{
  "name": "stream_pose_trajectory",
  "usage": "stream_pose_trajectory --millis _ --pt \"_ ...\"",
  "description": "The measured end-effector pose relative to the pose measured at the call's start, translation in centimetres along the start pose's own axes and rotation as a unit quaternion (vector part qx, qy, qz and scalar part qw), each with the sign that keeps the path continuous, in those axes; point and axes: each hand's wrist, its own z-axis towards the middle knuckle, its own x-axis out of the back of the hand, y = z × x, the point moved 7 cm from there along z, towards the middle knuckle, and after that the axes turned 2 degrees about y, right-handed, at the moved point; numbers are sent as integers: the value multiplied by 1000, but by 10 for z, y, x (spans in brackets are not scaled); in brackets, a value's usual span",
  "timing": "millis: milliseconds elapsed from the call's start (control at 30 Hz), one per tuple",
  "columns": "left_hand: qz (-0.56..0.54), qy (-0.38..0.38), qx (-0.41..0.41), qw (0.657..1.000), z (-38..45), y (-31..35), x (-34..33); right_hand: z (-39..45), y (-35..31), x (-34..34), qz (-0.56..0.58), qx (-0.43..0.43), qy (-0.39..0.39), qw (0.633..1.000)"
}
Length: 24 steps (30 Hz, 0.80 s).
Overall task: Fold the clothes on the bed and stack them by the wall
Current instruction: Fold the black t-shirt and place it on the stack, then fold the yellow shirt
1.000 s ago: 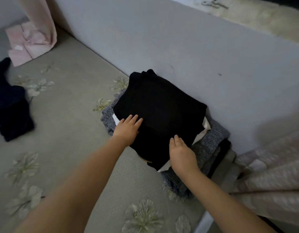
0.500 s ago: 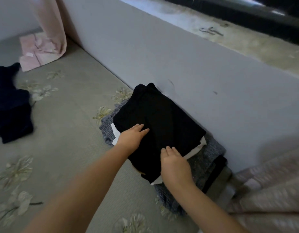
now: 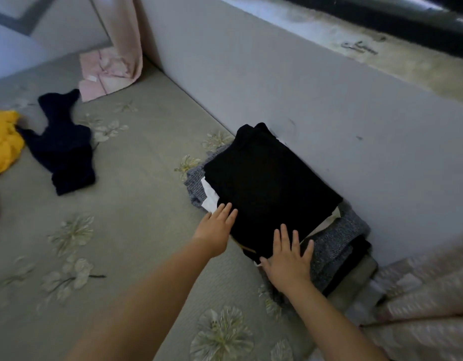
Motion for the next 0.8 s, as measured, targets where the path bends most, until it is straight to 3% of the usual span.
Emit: stream_pose_trajectory --millis 133,367,567,800 --pt "13 31 29 999 -64 -36 6 -20 -30 33 -15 11 48 999" --pt "-24 102 217 970 -253 -164 15 -120 -220 74 -42 257 147 954" --pt "-68 166 380 907 -504 -244 -17 -293 -413 51 -42 424 179 887" --pt "-71 178 562 805 -832 -275 -80 -557 -602 -8 -53 607 155 778"
